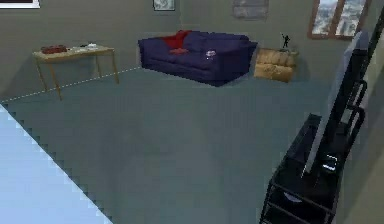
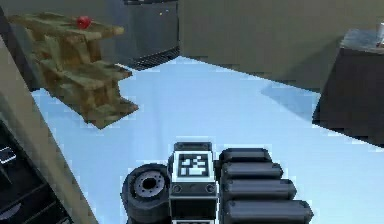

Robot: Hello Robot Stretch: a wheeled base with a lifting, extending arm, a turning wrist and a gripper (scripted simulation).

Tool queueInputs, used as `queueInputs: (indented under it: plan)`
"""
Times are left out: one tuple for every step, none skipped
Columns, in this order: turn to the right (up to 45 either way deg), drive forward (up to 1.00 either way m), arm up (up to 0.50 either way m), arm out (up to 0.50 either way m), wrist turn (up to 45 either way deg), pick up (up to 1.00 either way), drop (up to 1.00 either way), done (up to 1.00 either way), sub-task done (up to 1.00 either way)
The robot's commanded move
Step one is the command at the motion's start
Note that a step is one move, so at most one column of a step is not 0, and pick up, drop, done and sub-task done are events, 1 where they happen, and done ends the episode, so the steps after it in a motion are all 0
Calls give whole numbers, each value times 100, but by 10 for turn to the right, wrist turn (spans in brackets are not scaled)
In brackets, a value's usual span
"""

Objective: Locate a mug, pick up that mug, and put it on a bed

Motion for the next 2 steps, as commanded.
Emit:
queueInputs:
  plan:
    - [0,100,0,0,0,0,0,0,0]
    - [180,0,0,0,0,0,0,0,0]
